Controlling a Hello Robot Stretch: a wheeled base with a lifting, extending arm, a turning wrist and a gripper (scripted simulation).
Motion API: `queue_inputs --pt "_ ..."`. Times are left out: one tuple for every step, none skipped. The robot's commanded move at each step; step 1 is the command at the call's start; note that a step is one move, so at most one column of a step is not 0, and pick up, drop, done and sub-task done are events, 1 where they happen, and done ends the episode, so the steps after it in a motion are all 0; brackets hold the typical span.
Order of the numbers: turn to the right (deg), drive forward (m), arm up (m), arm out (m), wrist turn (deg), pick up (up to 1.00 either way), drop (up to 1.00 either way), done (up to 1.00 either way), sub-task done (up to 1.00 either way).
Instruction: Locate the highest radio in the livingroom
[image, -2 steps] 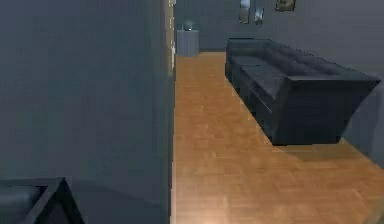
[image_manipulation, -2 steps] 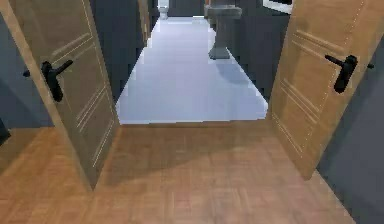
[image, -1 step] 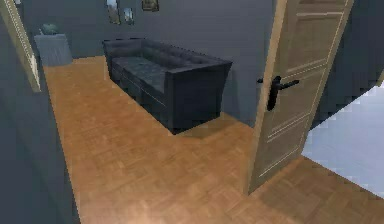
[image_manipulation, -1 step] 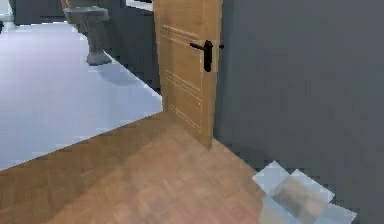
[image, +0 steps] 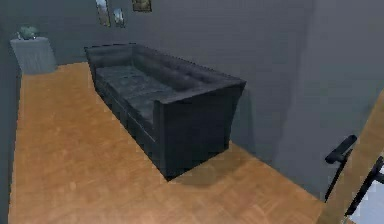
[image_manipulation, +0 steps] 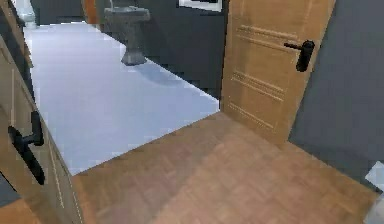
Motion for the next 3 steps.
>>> queue_inputs --pt "-36.0 0.00 0.00 0.00 0.0 0.00 0.00 0.00 0.00" --pt "0.0 1.00 0.00 0.00 0.0 0.00 0.00 0.00 0.00" --pt "0.0 1.00 0.00 0.00 0.0 0.00 0.00 0.00 0.00"
